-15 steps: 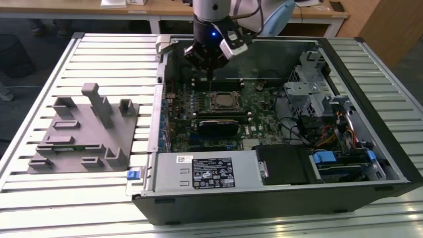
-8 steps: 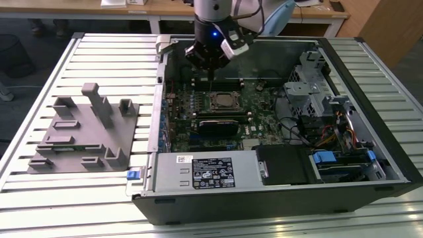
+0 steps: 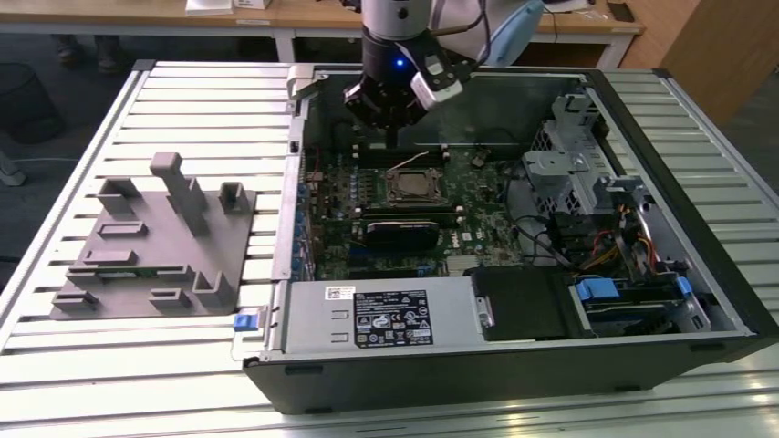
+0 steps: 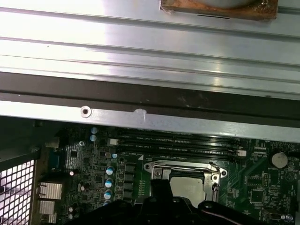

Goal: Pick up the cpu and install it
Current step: 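Install the first cpu locking lever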

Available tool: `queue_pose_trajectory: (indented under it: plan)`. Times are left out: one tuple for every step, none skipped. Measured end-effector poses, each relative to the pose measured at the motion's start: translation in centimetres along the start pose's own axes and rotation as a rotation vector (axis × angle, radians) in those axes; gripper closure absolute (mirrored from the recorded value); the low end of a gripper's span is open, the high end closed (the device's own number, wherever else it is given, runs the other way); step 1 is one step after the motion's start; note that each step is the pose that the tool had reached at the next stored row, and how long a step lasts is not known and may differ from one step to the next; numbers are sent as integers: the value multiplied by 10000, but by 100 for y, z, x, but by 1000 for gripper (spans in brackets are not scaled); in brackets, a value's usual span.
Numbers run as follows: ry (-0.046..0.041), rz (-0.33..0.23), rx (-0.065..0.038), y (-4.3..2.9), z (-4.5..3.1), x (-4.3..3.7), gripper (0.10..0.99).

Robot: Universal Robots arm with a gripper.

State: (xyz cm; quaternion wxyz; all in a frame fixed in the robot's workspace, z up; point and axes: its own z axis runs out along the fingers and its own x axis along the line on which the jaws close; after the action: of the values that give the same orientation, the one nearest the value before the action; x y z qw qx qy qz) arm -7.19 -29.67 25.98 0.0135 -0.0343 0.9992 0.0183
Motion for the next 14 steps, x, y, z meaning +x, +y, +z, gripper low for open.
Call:
queue_pose_trajectory:
  plan:
    - [0, 1, 0, -1, 0, -7, 980]
    - [0, 0, 1, -1, 1, -15, 980]
    - [-1, 0, 0, -2, 2, -21, 980]
    - [-1, 0, -1, -2, 2, -27, 980]
    - [0, 0, 0, -2, 2, -33, 980]
    - [0, 0, 1, -3, 3, -39, 980]
    - [0, 1, 0, -3, 4, -45, 980]
    - [0, 1, 0, -4, 5, -51, 980]
    - [-1, 0, -1, -4, 6, -56, 980]
    - [-1, 0, -1, -4, 7, -58, 980]
    - [0, 1, 1, -5, 7, -58, 980]
    - [-1, 0, -3, -7, 8, -59, 980]
    - [-1, -1, -9, -10, 8, -59, 980]
    - [-2, 1, -14, -12, 8, -58, 980]
